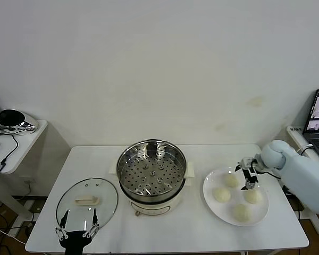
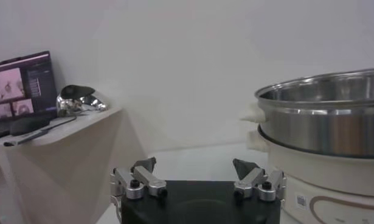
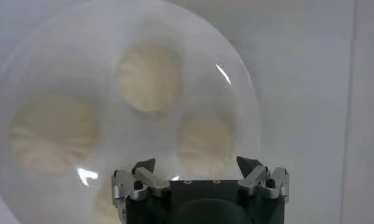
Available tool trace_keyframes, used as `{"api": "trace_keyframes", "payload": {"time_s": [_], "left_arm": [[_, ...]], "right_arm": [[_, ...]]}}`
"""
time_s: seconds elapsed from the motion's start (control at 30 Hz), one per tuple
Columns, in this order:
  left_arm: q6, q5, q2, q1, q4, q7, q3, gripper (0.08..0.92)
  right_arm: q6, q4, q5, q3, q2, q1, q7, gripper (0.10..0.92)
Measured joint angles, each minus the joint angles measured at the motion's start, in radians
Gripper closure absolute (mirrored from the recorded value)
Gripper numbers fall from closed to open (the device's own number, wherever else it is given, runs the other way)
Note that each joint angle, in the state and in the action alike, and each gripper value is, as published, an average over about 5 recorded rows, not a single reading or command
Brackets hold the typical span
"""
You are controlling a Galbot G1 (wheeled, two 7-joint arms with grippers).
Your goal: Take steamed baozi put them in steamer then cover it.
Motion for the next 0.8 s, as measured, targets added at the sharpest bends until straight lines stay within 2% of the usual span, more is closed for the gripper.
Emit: {"api": "trace_keyframes", "payload": {"time_s": [0.37,0.67,0.8], "left_arm": [[-0.003,0.003,-0.001,0.0,0.002,0.0,-0.002,0.177],[-0.012,0.004,-0.001,0.005,0.004,-0.002,-0.002,0.177],[-0.015,0.005,-0.002,0.009,0.003,-0.004,-0.002,0.177]], "right_arm": [[0.0,-0.062,-0.044,-0.018,0.056,0.008,0.001,0.216],[-0.002,-0.093,-0.059,-0.022,0.079,0.016,0.005,0.317],[-0.006,-0.092,-0.054,-0.028,0.077,0.021,-0.002,0.386]]}}
